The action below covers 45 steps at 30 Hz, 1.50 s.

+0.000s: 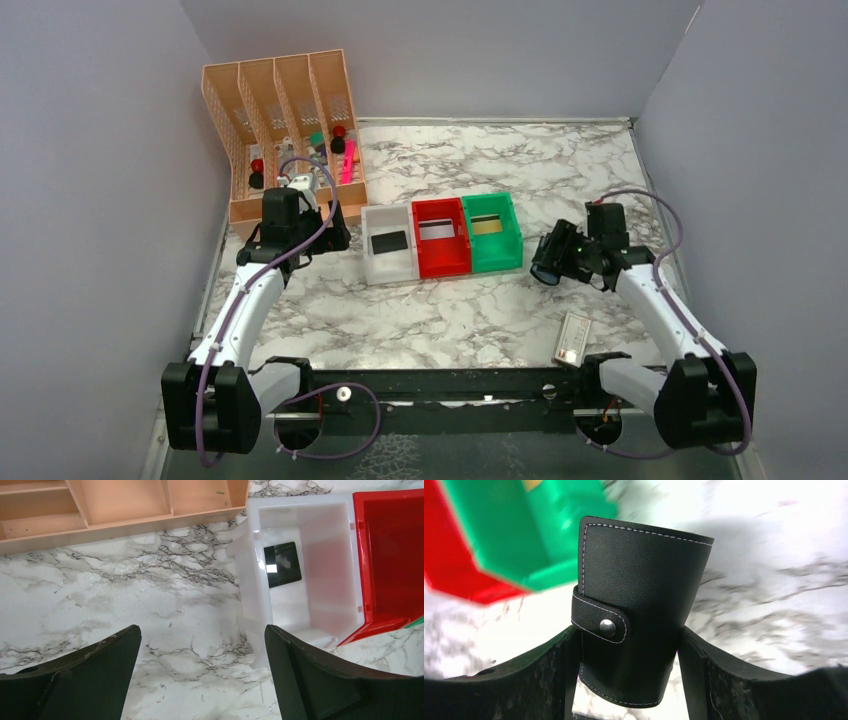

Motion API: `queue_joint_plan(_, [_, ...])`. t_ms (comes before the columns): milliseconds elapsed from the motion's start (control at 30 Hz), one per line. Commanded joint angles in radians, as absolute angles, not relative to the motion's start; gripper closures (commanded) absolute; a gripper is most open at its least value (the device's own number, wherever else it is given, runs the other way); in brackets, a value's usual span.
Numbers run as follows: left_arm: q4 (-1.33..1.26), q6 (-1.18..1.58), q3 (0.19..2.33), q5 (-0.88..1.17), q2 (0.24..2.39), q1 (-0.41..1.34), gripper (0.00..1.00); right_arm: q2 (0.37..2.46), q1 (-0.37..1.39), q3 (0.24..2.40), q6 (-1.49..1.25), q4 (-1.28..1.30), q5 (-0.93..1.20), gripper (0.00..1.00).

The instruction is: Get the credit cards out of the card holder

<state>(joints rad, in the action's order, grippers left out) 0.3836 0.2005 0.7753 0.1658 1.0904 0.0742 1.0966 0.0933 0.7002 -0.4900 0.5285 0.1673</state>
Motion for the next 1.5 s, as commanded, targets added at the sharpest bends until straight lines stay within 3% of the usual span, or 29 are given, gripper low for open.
queue_joint_plan(0, [0.368, 0.193, 0.771, 0.186, 1.082, 0.078, 0.02, 0.987, 0.234, 0.664, -0.546, 0.592, 0.261, 0.31])
queue_joint_plan(267, [0.359, 0.209, 0.772, 0.24, 1.044, 0.081, 0.02, 0.935, 0.616, 0.585, -0.677, 0.601, 0.201, 0.33])
queue_joint_plan(433, [0.318, 0.291, 0.727, 0.351, 1.001, 0.116, 0.02, 1.089, 0.973, 0.583, -0.829, 0.544, 0.002, 0.32])
queue_joint_plan(600, [0.309, 0.377, 0.671, 0.272, 0.938, 0.314, 0.03, 1.277, 1.157, 0.64, -0.887, 0.454, -0.109, 0.19])
queue_joint_plan(767, [0.267, 0.487, 0.58, 0.214, 0.874, 0.476, 0.06, 1.266, 1.186, 0.643, -0.938, 0.434, -0.179, 0.09])
queue_joint_plan(1000, [0.144, 0.647, 0.448, 0.14, 0.851, 0.702, 0.14, 1.082, 1.186, 0.515, -1.052, 0.457, -0.292, 0.1])
queue_joint_plan(1233, [0.06, 0.784, 0.407, -0.075, 0.908, 1.009, 0.24, 0.956, 1.181, 0.384, -1.148, 0.408, -0.386, 0.26])
queue_joint_plan(1467, [-0.002, 0.801, 0.521, -0.228, 1.134, 1.237, 0.29, 0.929, 1.162, 0.301, -1.186, 0.32, -0.343, 0.36])
